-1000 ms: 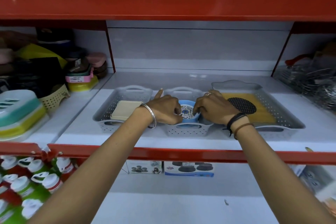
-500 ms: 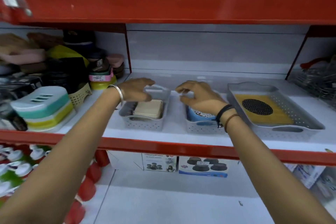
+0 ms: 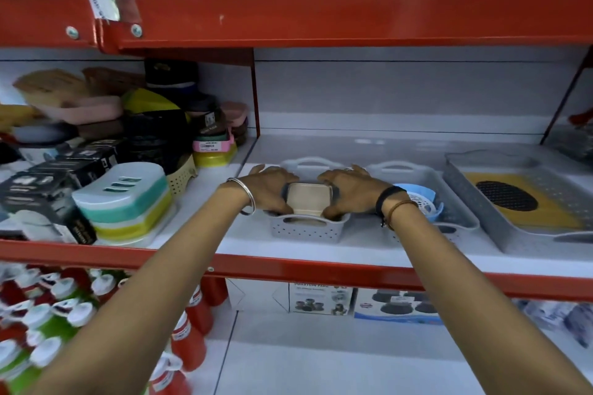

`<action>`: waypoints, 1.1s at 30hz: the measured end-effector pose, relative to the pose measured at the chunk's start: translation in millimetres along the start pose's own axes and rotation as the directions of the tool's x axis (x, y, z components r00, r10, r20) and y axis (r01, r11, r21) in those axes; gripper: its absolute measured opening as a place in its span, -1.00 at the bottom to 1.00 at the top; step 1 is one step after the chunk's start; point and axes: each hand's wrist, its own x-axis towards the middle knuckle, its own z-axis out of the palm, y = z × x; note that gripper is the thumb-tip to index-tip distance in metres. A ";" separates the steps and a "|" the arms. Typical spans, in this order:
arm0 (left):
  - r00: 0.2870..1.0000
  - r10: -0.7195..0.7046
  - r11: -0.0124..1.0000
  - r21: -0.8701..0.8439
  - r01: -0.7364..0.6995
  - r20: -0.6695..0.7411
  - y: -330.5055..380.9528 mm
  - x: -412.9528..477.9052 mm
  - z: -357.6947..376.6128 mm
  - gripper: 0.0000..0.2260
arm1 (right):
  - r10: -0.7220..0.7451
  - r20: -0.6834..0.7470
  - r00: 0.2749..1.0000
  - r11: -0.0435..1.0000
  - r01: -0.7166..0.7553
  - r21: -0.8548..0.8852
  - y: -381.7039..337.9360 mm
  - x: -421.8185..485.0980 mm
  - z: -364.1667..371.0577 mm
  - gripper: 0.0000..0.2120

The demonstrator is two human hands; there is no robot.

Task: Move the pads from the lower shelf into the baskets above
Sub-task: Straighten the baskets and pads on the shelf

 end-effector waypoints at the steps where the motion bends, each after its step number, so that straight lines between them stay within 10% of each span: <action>1: 1.000 0.006 1.000 0.006 -0.006 -0.001 -1.1 0.1 1.4 -0.27 | 0.002 0.000 1.000 1.000 -0.002 0.013 -0.8 -1.8 -1.8 -0.34; 14: 0.988 -0.099 0.992 -0.087 0.089 -0.119 2.7 2.0 -0.6 -0.73 | 0.065 -0.204 0.977 0.961 -0.116 -0.252 -18.0 -4.1 8.0 -0.67; 22: 0.977 -0.093 0.979 -0.197 0.055 -0.190 23.2 -25.3 -9.8 -0.63 | 0.144 -0.453 0.880 0.985 -0.171 -0.019 6.2 -37.4 -9.5 -0.70; 27: 0.995 0.097 0.972 -0.211 -0.101 -0.027 67.3 -58.4 -1.8 -0.75 | 0.332 -0.208 0.920 0.943 -0.323 0.080 44.5 -103.5 -20.7 -0.69; 33: 0.996 -0.024 0.980 -0.198 0.006 -0.090 79.0 -58.2 12.7 -0.76 | 0.269 0.021 0.963 0.948 -0.269 0.170 59.2 -137.6 -13.5 -0.59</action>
